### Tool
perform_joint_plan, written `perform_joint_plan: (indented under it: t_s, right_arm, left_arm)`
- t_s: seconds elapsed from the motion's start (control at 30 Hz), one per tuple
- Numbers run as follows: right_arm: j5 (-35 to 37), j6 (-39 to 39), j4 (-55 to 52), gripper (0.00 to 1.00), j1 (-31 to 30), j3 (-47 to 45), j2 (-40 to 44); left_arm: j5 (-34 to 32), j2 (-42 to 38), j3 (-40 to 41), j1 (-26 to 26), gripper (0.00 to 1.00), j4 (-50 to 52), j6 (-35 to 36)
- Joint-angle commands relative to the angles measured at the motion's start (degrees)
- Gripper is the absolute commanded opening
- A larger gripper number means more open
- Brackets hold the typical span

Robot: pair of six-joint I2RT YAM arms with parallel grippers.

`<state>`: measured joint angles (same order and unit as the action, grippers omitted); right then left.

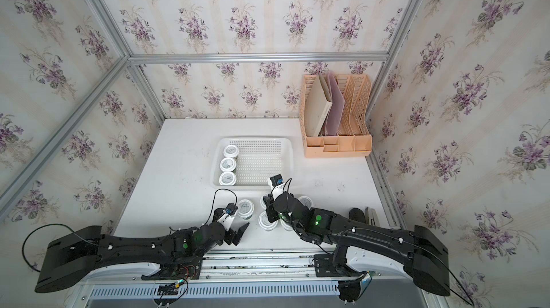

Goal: Put the yogurt in the basket
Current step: Pick up the yogurt from the center of the board.

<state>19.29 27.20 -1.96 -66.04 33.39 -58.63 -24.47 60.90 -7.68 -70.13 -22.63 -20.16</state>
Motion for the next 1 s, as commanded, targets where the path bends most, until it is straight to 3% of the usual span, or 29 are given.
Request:
perform_joint_plan:
  t_s: [0.0,0.27,0.6,0.97]
  right_arm:
    - [0.87,0.38,-1.12,0.26,-0.06,0.85,-0.18]
    - [0.83,0.93,-2.85,0.26,-0.09,1.94,-0.46]
    - [0.33,1.36,-3.13,0.26,-0.07,2.8,-1.99]
    - [0.49,1.42,-4.35,0.26,-0.05,3.25,-1.72]
  left_arm:
    - [-0.74,2.72,0.47,0.21,0.96,-7.09,0.91]
    - [-0.67,9.78,1.09,1.2,0.91,-17.57,2.75]
    - [0.95,10.98,1.05,2.58,0.89,-20.43,4.08]
    - [2.65,19.56,0.3,3.59,0.88,-28.48,4.86]
